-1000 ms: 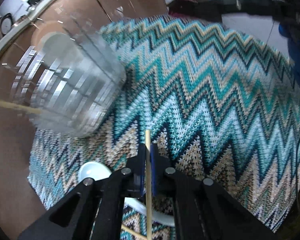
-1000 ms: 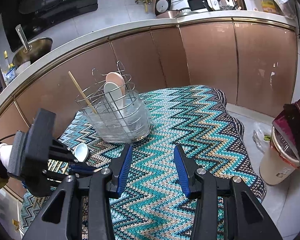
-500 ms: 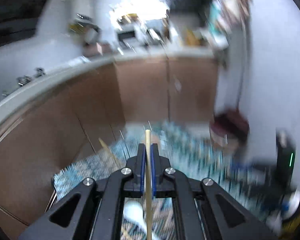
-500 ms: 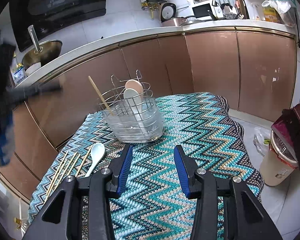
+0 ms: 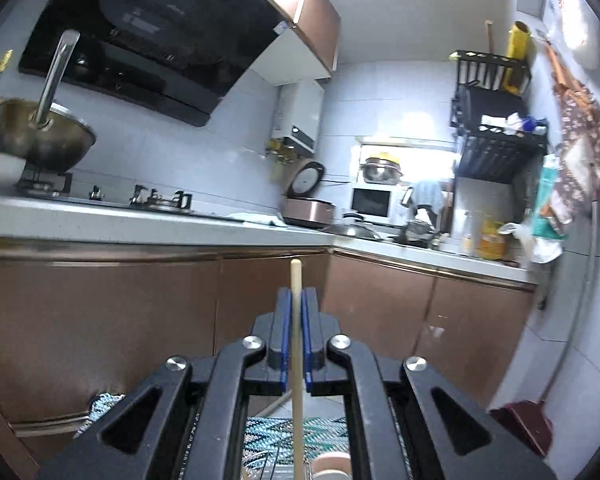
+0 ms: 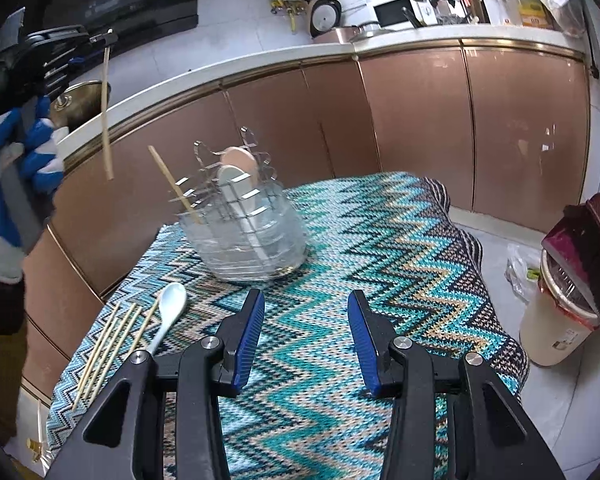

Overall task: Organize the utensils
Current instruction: 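Lift the chopstick and drop it into the wire holder with the left gripper, then move the right gripper to the white spoon while the left gripper moves to the chopsticks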

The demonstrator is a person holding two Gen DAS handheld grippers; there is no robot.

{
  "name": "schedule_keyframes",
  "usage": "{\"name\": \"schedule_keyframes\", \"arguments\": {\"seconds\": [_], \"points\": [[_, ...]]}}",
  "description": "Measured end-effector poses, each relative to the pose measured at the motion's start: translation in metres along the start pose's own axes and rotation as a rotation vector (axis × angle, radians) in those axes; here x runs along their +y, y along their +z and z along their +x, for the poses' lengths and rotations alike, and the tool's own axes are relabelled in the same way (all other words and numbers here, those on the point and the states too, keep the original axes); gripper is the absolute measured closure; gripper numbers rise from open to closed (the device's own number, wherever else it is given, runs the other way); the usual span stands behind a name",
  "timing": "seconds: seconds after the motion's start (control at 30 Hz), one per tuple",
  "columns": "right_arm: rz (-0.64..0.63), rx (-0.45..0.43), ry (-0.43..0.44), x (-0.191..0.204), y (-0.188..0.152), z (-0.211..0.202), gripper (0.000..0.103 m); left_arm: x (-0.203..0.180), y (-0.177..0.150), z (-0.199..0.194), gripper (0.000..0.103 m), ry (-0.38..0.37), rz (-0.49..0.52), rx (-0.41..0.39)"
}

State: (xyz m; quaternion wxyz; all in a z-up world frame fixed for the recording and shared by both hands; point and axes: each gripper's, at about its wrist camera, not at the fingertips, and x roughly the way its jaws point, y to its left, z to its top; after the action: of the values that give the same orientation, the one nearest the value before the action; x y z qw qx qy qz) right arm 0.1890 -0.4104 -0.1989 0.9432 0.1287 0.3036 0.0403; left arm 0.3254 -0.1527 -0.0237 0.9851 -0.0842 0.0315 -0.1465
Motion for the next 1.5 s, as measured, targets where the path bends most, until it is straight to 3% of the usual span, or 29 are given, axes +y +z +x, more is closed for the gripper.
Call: {"name": "schedule_keyframes", "arguments": {"seconds": [0.3, 0.47, 0.6, 0.73, 0.83, 1.13, 1.5], "points": [[0.028, 0.024, 0.018, -0.016, -0.004, 0.027, 0.06, -0.003, -0.043, 0.033, 0.098, 0.104, 0.032, -0.077], [0.031, 0.022, 0.026, -0.016, -0.003, 0.029, 0.06, 0.001, -0.063, 0.038, 0.097, 0.118, 0.021, -0.027], [0.023, 0.01, 0.021, -0.011, -0.001, 0.023, 0.06, 0.002, -0.055, 0.026, 0.093, 0.101, 0.01, -0.004], [0.016, -0.006, 0.018, -0.007, 0.001, 0.011, 0.059, 0.002, -0.036, -0.001, 0.067, 0.088, 0.03, -0.019], [0.006, -0.025, 0.021, 0.001, 0.003, -0.002, 0.058, 0.007, -0.016, -0.027, 0.065, 0.086, 0.048, -0.024], [-0.025, -0.07, 0.05, 0.033, 0.009, -0.043, 0.058, 0.061, 0.03, -0.094, 0.065, 0.089, 0.112, 0.174], [-0.077, -0.054, 0.109, 0.078, 0.005, -0.063, 0.058, 0.138, 0.024, -0.164, 0.065, 0.112, 0.115, 0.376]]}}
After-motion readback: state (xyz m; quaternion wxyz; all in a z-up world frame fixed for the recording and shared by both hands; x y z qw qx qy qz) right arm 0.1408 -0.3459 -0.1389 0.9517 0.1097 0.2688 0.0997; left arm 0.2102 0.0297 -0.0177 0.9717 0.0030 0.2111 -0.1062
